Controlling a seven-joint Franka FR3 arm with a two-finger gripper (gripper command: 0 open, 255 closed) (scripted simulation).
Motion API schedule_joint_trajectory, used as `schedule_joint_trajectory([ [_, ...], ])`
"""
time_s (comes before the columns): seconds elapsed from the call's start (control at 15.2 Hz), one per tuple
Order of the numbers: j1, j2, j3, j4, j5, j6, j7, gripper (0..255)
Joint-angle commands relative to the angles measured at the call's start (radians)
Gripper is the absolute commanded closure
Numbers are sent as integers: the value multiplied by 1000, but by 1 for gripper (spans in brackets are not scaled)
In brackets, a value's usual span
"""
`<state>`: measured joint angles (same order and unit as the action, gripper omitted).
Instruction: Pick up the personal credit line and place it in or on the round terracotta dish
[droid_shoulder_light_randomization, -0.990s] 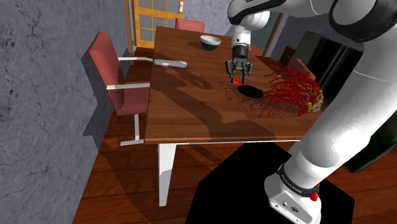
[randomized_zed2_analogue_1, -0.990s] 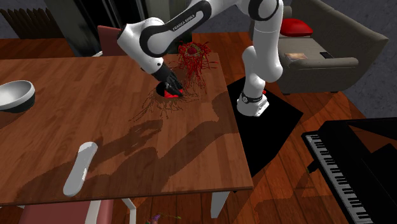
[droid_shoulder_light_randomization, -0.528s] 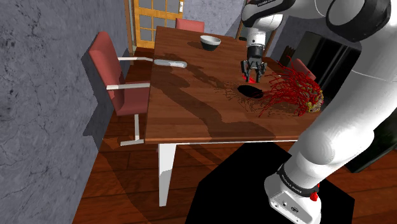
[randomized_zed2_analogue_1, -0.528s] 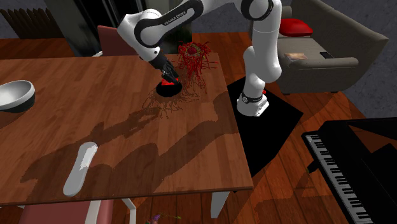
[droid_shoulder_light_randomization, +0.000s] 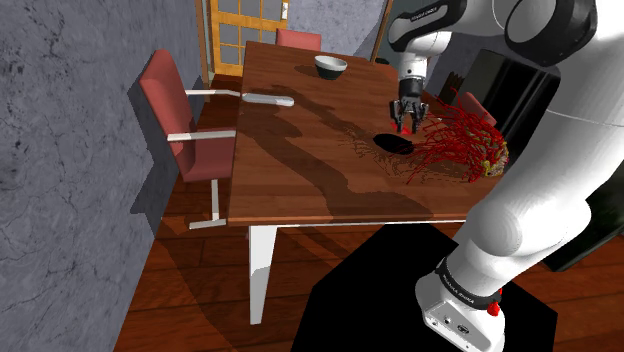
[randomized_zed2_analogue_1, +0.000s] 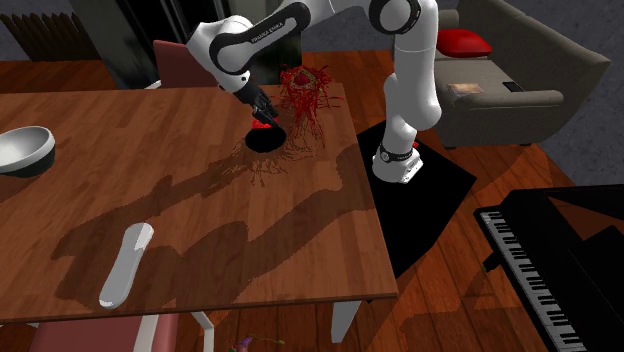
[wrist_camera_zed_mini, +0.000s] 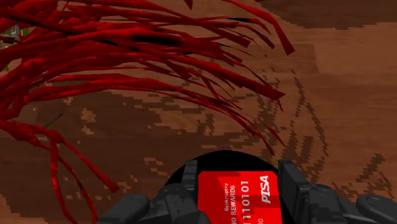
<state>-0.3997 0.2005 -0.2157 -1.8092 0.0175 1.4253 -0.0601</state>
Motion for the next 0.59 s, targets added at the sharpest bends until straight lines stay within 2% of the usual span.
schedule_joint_trajectory([
  [0.0,-2,15,-1,-12,2,24,-2,255],
  [0.53,-5,54,3,-70,9,121,-6,255],
])
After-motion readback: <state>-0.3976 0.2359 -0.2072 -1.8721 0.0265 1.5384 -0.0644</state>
